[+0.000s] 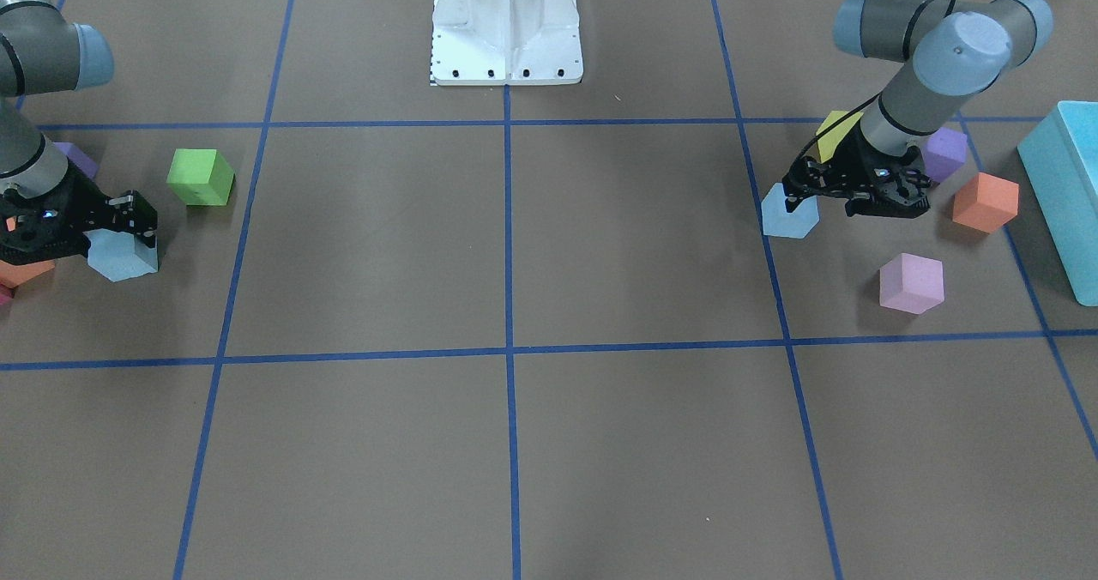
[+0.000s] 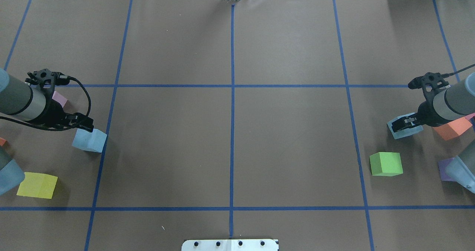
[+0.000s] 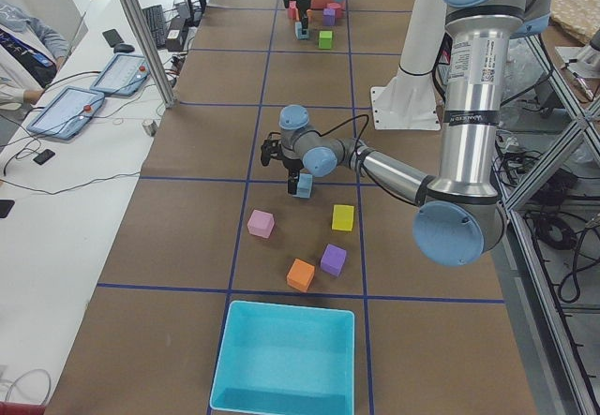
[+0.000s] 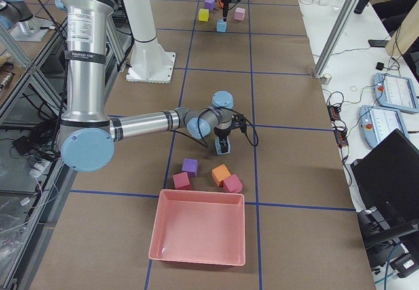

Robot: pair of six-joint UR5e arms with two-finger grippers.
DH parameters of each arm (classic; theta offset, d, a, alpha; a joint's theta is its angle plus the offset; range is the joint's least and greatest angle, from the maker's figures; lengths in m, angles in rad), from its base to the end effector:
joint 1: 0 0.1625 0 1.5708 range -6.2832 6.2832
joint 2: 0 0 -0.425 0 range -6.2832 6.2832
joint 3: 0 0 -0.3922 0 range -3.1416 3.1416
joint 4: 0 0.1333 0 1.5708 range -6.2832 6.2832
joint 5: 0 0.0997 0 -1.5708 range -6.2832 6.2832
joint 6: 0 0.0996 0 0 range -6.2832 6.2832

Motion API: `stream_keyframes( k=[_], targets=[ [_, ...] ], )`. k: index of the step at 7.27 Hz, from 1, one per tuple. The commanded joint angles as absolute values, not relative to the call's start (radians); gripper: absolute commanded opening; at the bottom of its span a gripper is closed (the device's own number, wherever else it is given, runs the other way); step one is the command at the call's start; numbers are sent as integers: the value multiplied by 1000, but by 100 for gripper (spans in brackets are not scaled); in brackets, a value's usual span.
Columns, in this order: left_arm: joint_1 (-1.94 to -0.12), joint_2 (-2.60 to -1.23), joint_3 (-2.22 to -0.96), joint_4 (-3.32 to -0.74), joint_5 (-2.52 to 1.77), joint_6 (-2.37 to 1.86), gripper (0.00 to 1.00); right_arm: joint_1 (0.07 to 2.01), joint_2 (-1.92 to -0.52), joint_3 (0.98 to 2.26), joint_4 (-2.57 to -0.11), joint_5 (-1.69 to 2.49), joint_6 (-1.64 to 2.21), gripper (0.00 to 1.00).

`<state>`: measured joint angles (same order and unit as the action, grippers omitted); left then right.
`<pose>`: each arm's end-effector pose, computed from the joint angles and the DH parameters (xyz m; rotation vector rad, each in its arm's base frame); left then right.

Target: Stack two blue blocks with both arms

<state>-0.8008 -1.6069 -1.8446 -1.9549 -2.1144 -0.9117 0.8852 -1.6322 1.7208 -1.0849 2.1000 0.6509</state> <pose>0.3033 -0.4303 0.4694 0.0625 0.8506 0.0556 -0.2491 -0.4357 0.5700 0.1215 -0.7517 -0.1850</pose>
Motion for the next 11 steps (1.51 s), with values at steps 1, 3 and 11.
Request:
stream_keyframes(
  k=[1,3,11],
  targets=[
    [-776,-1606,-1850,-1957,-2102,-940,98,885,-1632,1723,-1085,2100,652,79],
    [-735,-1606,-1845,-1968,-2063,-977,98,884,-1632,1723,-1085,2100,652,72],
    [-716,-1618,-1821,-1970,-2063,-999,54,870,-1588,1762,-1101,2135,660,59]
  ],
)
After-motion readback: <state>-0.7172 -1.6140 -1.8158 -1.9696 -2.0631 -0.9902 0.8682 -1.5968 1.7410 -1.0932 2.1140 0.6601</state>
